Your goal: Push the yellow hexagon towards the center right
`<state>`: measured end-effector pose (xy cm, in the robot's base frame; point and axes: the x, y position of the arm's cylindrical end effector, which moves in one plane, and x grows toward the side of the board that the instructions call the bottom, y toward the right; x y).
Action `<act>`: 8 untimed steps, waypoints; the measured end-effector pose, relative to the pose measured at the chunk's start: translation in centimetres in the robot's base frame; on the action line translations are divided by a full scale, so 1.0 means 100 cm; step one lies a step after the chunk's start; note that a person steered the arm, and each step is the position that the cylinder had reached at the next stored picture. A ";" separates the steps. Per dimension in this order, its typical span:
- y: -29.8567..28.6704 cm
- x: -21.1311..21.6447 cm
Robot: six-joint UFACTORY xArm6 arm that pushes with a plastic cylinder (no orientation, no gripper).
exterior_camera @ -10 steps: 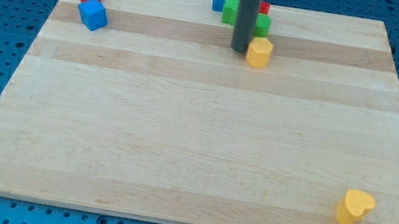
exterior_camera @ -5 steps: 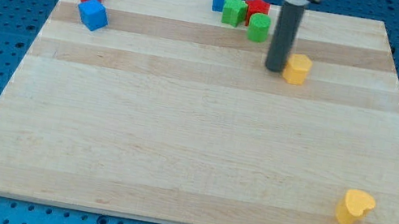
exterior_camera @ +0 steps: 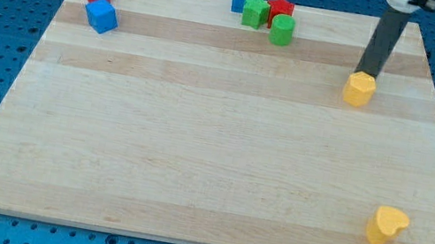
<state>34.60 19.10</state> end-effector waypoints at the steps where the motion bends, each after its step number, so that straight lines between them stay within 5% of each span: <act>1: 0.000 0.009; 3: -0.025 -0.010; 6: -0.040 0.031; 8: -0.106 0.068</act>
<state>41.43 8.48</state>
